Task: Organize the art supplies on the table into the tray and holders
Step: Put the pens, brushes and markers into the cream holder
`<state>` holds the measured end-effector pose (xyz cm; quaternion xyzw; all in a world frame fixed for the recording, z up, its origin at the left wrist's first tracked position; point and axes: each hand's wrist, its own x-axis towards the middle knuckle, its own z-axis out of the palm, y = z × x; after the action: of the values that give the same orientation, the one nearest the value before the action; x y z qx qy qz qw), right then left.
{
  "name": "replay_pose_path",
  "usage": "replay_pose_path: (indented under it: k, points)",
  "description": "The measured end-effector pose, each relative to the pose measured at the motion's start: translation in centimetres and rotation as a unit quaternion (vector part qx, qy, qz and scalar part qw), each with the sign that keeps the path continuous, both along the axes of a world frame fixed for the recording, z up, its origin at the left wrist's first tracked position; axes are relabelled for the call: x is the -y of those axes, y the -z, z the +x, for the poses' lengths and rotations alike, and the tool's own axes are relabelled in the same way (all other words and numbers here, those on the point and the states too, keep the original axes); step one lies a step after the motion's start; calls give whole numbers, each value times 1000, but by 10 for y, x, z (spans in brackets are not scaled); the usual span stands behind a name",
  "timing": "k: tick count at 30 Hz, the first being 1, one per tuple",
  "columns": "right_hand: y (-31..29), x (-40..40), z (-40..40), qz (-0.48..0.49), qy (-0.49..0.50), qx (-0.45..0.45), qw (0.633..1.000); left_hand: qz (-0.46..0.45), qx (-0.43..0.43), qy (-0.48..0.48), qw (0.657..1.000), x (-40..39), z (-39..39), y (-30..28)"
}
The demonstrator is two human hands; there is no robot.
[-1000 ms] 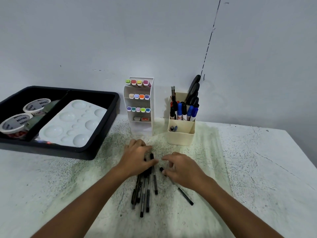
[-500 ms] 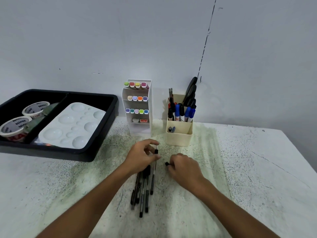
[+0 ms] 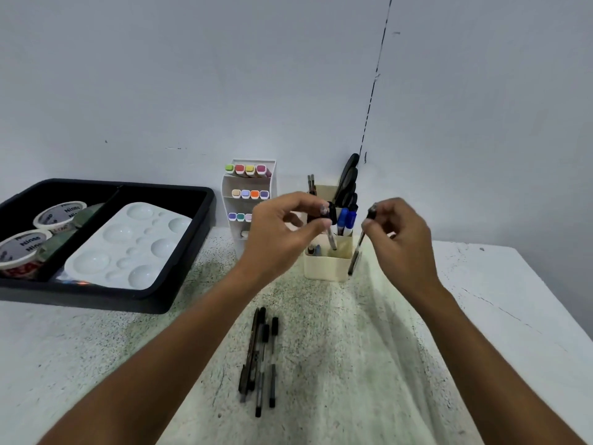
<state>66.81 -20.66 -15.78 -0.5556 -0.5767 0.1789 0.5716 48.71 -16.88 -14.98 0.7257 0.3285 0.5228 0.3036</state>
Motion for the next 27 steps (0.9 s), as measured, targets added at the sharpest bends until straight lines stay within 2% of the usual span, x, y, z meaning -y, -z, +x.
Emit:
replay_pose_path:
  k: [5, 12, 16, 27]
  points:
    - [3, -10, 0, 35, 6, 23, 999, 54, -83, -49, 994, -17, 17, 20]
    - [44, -28, 3, -50, -62, 96, 992, 35, -172, -55, 983, -29, 23, 51]
    - [58, -35, -1, -81, -93, 108, 987, 46, -218, -50, 974, -33, 21, 61]
    - [67, -44, -10, -103, -92, 127, 982, 53, -209, -27, 976, -40, 9, 72]
